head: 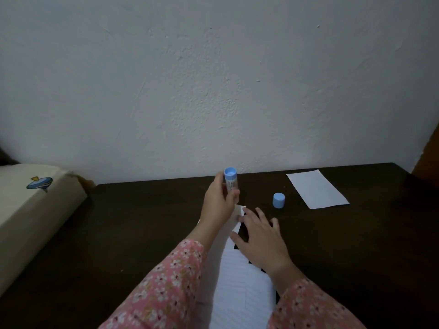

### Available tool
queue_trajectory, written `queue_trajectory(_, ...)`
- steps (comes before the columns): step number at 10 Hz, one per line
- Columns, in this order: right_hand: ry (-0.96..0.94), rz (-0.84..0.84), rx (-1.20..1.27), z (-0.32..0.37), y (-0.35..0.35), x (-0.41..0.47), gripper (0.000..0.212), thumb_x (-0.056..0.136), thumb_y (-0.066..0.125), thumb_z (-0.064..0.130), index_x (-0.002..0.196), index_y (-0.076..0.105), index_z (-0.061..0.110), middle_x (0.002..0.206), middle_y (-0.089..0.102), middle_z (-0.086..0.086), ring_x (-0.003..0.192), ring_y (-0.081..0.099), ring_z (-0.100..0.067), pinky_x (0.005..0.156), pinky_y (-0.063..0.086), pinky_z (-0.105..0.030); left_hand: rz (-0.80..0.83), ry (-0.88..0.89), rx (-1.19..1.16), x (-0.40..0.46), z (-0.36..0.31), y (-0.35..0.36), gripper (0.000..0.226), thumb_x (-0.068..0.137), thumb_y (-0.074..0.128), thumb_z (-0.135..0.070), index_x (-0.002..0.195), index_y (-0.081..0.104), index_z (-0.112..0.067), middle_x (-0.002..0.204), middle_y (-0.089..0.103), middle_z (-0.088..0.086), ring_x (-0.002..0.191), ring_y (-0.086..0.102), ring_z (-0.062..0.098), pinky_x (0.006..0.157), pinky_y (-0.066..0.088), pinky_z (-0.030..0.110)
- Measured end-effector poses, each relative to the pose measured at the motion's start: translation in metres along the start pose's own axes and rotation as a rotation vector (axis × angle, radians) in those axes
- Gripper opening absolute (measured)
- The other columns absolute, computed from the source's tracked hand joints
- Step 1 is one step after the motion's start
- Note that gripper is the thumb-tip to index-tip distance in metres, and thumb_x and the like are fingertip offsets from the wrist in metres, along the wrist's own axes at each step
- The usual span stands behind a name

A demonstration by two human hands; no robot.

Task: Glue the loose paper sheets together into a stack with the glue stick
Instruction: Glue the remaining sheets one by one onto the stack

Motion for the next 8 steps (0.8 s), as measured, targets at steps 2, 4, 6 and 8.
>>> queue_trajectory(2,0.005,0.006,0.019,0.001,-0.001,0.0,0.053,0.095,0.038,0.058,0.143,0.035,0.036,0.16,0.011,0.013,0.148,-0.002,-0.014,0.117,-0.001,-0.049,0.103,-0.01,0.022,-0.006,0.002,0.002,0.043,0.09,0.062,-0.013,0.127,0.046,-0.027,0.093,0.057,-0.019,0.09,0.057,-0.006,0.067,0.041,0.01)
queue_trajectory(4,0.013,0.009,0.019,0.0,-0.001,0.0,0.055,0.095,0.037,0.059,0.144,0.034,0.035,0.16,0.013,0.012,0.148,-0.001,-0.014,0.118,0.001,-0.048,0.12,-0.006,0.023,-0.004,0.004,0.0,0.043,0.09,0.061,-0.01,0.124,0.045,-0.029,0.102,0.056,-0.016,0.092,0.055,-0.006,0.075,0.042,0.015)
queue_trajectory(6,0.024,0.01,-0.002,-0.001,0.001,0.001,0.057,0.095,0.036,0.06,0.146,0.031,0.035,0.16,0.012,0.013,0.148,-0.002,-0.014,0.117,0.001,-0.047,0.072,-0.056,0.0,0.001,0.012,-0.018,0.039,0.091,0.058,-0.006,0.119,0.044,-0.03,0.103,0.051,-0.018,0.09,0.051,-0.006,0.069,0.039,0.011)
queue_trajectory(8,0.021,0.01,-0.001,-0.001,0.0,0.0,0.057,0.095,0.035,0.059,0.147,0.031,0.035,0.16,0.011,0.013,0.148,-0.002,-0.013,0.118,0.0,-0.048,0.006,-0.161,-0.039,0.006,0.023,-0.032,0.058,0.091,0.057,-0.005,0.142,0.035,-0.022,0.132,0.049,-0.002,0.12,0.047,0.011,0.091,0.04,0.028)
Point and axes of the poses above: each hand's wrist, its own x-axis towards the middle knuckle, its own y-axis out of the palm, z = x × y, the point moved 3 cm from there along x, towards the middle knuckle
